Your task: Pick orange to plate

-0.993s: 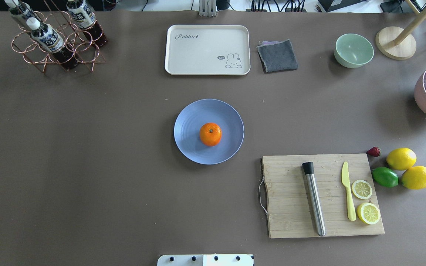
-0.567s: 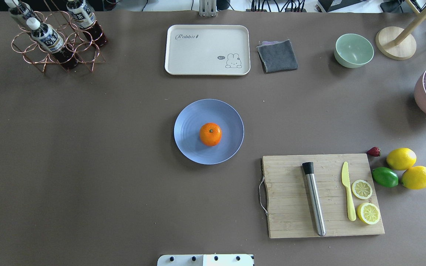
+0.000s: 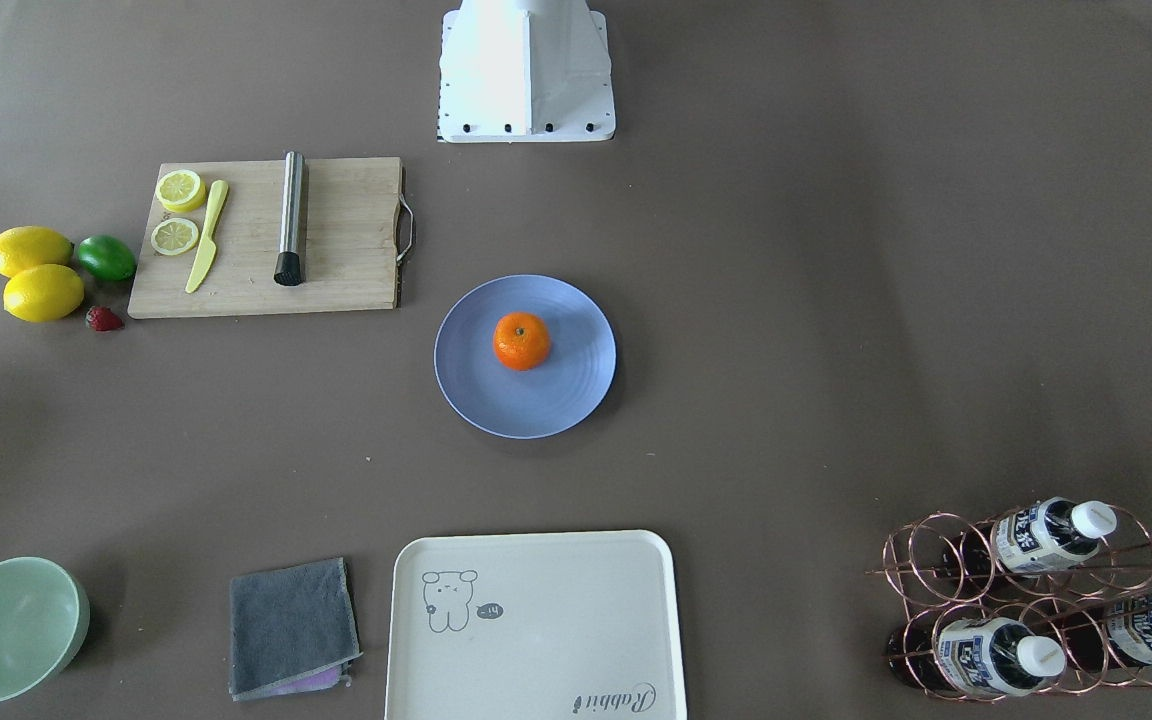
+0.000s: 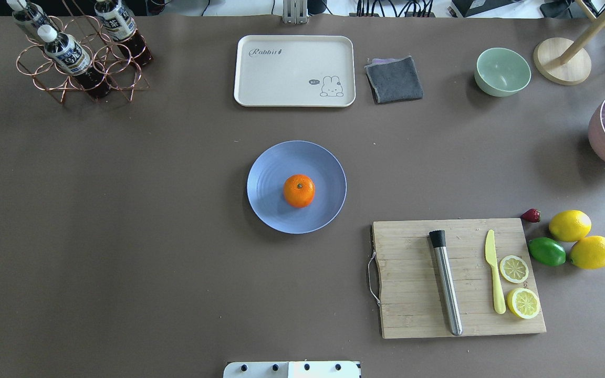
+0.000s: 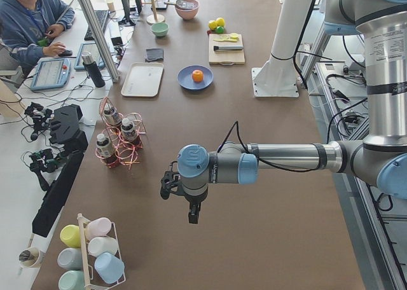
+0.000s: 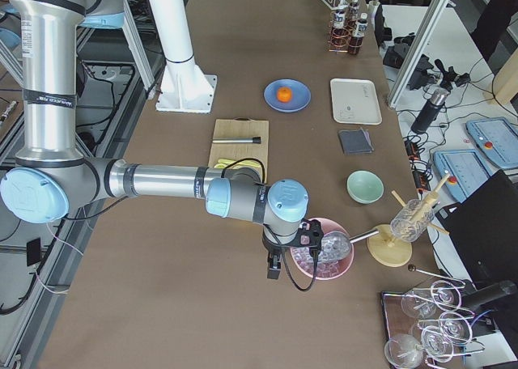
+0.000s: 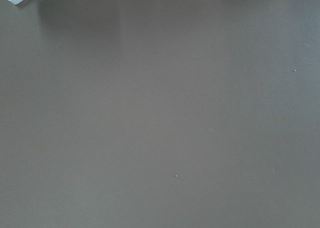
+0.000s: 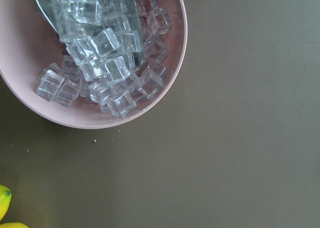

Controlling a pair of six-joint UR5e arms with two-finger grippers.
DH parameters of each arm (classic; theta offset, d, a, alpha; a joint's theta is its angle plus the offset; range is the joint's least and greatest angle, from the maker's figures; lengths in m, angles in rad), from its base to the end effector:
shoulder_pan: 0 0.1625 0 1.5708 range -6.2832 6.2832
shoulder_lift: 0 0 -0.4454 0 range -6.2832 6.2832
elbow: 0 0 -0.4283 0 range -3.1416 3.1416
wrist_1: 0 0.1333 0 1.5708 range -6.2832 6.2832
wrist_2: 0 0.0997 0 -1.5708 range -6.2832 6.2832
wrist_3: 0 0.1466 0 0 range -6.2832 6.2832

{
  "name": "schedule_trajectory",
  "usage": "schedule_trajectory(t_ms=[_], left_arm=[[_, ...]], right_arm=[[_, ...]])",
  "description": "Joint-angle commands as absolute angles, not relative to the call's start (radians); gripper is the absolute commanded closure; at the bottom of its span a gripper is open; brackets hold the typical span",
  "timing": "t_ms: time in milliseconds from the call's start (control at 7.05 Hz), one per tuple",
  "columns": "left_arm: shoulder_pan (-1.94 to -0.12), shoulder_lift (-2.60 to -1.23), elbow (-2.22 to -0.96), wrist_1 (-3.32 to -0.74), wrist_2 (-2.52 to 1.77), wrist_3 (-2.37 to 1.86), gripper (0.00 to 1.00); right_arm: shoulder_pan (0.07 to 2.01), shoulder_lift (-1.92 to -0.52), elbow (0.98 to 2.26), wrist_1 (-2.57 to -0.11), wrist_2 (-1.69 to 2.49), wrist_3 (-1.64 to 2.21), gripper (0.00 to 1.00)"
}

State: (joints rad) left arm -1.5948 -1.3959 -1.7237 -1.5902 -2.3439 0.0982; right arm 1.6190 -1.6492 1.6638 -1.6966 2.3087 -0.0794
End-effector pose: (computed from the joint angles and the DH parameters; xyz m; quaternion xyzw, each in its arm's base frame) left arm -0.0417 -0.4492 0.7157 0.0218 0.3764 0.0339 0.9256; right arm 0.0578 -0.4782 0.7191 -0.0288 -0.3627 0.0055 0.9315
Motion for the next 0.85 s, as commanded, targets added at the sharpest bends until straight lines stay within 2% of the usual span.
schedule_trajectory(t_ms=[0, 709], left_arm=[[-1.594, -1.397, -1.723, -1.591, -2.344, 0.098, 0.02], [-1.591, -1.394, -1.718, -1.588, -2.344, 0.098, 0.02]], right_arm=[[1.603, -1.649, 1.674, -1.697, 2.309, -0.078, 0.00], [1.591, -1.643, 1.678, -1.694, 2.339, -0.069, 0.00]])
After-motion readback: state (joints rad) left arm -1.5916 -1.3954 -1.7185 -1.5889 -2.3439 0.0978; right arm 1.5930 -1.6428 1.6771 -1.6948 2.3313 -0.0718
